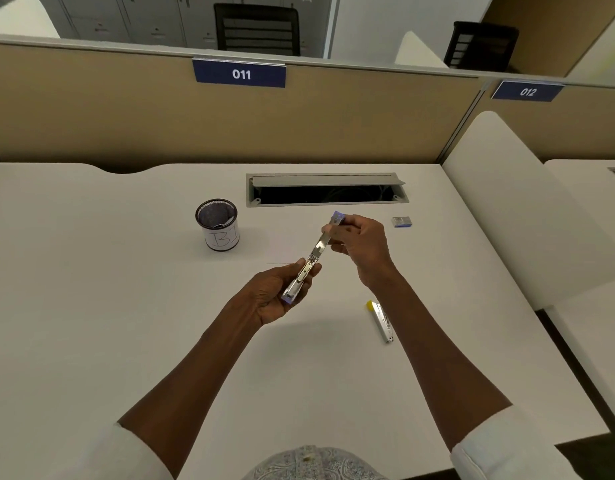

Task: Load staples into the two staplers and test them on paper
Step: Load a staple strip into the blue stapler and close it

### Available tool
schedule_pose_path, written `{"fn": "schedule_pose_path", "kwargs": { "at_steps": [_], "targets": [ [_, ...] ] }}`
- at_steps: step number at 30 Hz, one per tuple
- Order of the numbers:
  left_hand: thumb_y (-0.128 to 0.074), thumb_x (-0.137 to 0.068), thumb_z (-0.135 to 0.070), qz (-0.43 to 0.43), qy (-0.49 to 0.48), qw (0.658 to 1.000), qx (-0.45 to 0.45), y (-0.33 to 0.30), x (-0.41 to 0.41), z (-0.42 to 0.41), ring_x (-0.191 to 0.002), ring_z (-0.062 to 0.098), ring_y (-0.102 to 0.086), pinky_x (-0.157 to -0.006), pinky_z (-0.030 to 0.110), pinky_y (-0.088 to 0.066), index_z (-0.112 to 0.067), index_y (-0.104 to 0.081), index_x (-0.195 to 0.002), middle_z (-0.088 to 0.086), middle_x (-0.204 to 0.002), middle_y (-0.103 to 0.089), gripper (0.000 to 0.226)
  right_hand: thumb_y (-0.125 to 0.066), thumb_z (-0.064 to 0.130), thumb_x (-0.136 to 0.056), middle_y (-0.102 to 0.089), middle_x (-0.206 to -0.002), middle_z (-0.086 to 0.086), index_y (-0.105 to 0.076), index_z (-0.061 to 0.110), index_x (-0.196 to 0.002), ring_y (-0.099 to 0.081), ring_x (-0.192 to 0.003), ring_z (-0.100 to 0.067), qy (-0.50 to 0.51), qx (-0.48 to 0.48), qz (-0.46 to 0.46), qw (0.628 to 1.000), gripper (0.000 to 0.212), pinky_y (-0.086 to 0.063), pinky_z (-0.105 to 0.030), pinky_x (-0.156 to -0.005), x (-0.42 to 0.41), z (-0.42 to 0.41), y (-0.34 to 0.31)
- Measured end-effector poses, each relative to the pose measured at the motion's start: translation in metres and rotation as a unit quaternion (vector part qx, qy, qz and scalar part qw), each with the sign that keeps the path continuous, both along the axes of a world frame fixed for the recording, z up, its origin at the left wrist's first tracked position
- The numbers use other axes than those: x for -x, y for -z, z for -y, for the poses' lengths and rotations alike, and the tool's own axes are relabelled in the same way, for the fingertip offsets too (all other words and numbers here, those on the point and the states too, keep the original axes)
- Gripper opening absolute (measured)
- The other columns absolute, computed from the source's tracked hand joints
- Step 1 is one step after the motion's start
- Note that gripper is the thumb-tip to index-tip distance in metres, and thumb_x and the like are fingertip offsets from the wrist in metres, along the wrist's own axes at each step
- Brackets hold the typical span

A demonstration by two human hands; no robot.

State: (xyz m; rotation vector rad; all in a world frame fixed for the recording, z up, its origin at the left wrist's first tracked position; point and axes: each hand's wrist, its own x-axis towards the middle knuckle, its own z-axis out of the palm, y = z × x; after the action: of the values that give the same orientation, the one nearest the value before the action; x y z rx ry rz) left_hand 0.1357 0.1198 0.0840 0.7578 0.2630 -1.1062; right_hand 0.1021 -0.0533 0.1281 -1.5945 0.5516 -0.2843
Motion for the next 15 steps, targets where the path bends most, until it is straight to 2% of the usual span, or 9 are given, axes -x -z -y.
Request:
{"fn": "schedule_pose_path", "kwargs": {
  "at_steps": [3, 5, 7, 12, 15],
  "targets": [
    [-0.054, -0.096, -0.004, -0.057, -0.087, 0.995, -0.013, 0.005, -0.002, 0.0, -0.084, 0.03, -0.072, -0.067, 0.033, -0.062, 0.011, -0.059, -0.106, 0.027, -0.115, -0.065, 0.018, -0.075, 0.013, -0.08, -0.075, -0.082, -0.003, -0.07, 0.014, -0.092, -0.07, -0.072, -0.019, 0.035, 0.147, 0.029, 0.988, 0.014, -0.056, -0.028, -0.066, 0.0, -0.001, 0.005],
    [-0.055, -0.095, 0.001, -0.054, -0.115, 0.991, -0.028, 0.006, -0.002, -0.002, -0.095, 0.038, -0.068, -0.069, 0.038, -0.062, 0.012, -0.058, -0.105, 0.031, -0.119, -0.061, 0.015, -0.074, 0.014, -0.081, -0.072, -0.082, 0.004, -0.07, 0.012, -0.095, -0.066, -0.071, -0.009, 0.045, 0.258, 0.052, 0.964, 0.015, -0.053, -0.018, -0.066, 0.001, -0.002, 0.01],
    [-0.055, -0.092, 0.007, -0.03, -0.121, 0.991, -0.045, 0.006, -0.002, -0.003, -0.097, 0.04, -0.067, -0.071, 0.037, -0.062, 0.015, -0.058, -0.106, 0.033, -0.119, -0.06, 0.016, -0.073, 0.014, -0.083, -0.072, -0.084, 0.003, -0.071, 0.009, -0.099, -0.064, -0.072, -0.007, 0.036, 0.331, 0.08, 0.94, 0.016, -0.049, -0.009, -0.066, 0.003, -0.003, 0.015],
    [-0.058, -0.087, 0.013, 0.08, -0.144, 0.982, -0.091, 0.006, -0.003, 0.003, -0.104, 0.042, -0.066, -0.073, 0.031, -0.061, 0.019, -0.062, -0.094, 0.033, -0.11, -0.062, 0.01, -0.076, 0.017, -0.081, -0.074, -0.093, -0.001, -0.073, 0.01, -0.104, -0.058, -0.077, -0.009, -0.096, 0.386, 0.098, 0.912, 0.023, -0.041, -0.017, -0.069, 0.01, -0.004, 0.025],
    [-0.06, -0.09, 0.006, 0.164, -0.13, 0.97, -0.126, 0.008, -0.005, 0.003, -0.098, 0.039, -0.07, -0.082, 0.033, -0.06, 0.016, -0.065, -0.095, 0.032, -0.106, -0.067, 0.013, -0.073, 0.018, -0.082, -0.071, -0.088, 0.0, -0.073, 0.012, -0.093, -0.056, -0.08, -0.014, -0.177, 0.401, 0.087, 0.895, 0.013, -0.04, -0.025, -0.072, 0.012, -0.004, 0.023]
  ]
}}
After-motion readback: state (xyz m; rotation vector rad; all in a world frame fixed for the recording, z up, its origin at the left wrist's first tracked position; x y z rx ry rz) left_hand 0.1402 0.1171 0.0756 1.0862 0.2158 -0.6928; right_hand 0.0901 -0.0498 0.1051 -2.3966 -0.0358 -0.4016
